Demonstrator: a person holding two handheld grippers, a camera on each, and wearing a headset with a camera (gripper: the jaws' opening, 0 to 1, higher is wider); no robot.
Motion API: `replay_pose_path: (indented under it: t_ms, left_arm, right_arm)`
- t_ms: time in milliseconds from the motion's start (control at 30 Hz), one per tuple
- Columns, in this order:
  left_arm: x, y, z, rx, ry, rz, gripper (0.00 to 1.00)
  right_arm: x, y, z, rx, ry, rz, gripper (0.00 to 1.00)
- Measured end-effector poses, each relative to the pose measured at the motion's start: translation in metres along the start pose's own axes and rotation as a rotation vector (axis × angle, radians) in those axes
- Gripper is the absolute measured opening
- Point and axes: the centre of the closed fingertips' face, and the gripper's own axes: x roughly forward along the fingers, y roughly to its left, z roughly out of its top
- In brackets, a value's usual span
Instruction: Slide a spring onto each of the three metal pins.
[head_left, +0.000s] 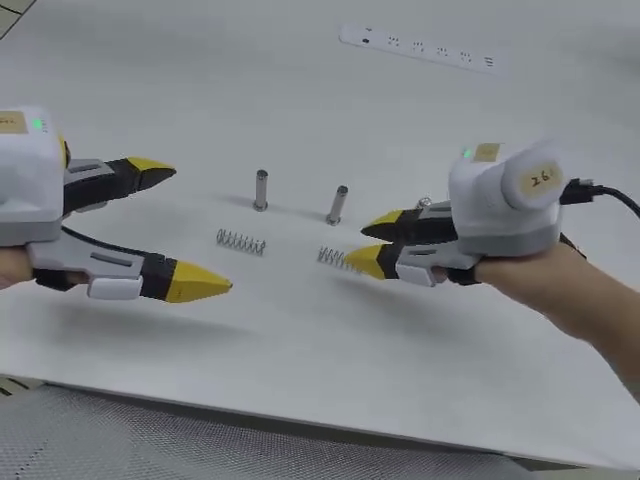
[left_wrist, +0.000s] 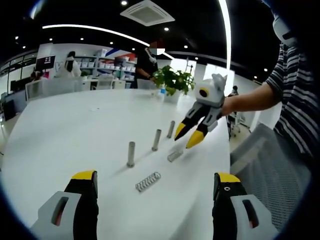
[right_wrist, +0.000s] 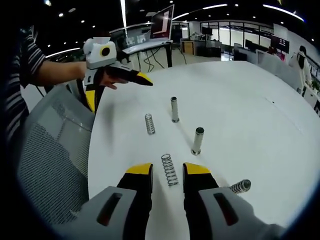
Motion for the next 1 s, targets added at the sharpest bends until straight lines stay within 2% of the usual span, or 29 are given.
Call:
replay_pose_path:
  t_ms: [133,300,867,1000]
  left_arm:
    - [0.0,-0.001,-0.001,0.001,0.004,-0.001,0.93]
    - [0.0,-0.001,-0.003,-0.002,0.01,-0.001,0.93]
    - [-0.001,-0.001,-0.009,-0.011,0.029,0.001,0.92]
    - [-0.001,-0.002,-0.008,-0.012,0.027,-0.003,0.92]
  right_arm:
    - [0.007,0.003,-0.006,-0.026,0.03,0.006,0.21]
    - [0.013,0.001,-0.015,-0.024,0.05,0.006,0.2]
    - [0.022,-0.002,-0.023,-0.031,0.072,-0.004,0.15]
    - [0.023,-0.002,-0.024,-0.045,0.074,-0.001,0.1]
